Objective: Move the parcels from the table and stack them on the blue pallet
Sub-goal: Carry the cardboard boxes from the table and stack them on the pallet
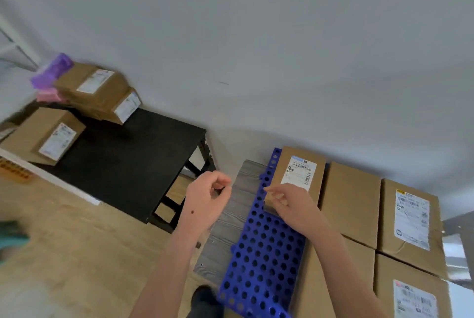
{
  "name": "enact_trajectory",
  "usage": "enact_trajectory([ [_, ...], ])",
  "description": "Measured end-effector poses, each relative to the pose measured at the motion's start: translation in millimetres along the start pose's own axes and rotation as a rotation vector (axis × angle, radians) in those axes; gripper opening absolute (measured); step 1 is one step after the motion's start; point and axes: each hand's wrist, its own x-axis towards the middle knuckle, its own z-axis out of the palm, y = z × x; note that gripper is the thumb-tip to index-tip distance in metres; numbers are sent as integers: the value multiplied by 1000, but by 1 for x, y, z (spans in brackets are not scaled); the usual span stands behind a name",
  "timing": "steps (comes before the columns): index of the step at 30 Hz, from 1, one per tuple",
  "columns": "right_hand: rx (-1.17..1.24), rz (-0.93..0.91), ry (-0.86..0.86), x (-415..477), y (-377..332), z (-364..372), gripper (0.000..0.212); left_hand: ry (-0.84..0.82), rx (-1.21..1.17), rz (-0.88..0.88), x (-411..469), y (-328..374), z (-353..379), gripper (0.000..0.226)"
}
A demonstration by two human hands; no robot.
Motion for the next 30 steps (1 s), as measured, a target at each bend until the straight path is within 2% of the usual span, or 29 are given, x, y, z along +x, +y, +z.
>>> enact_trajectory([
  [6, -43, -139, -43, 13, -57, 20, 30, 113, 12, -56, -12, -25, -54, 13],
  [15, -110, -196, -106, 40, -161, 102, 31, 253, 45, -109, -41, -108, -160, 12],
  [23, -102, -237, -119, 60, -272, 197, 27, 251, 110, -137, -72, -190, -265, 15],
  [30, -159, -275, -210, 67, -342, 255, 28, 284, 45, -218, -109, -247, -316, 16],
])
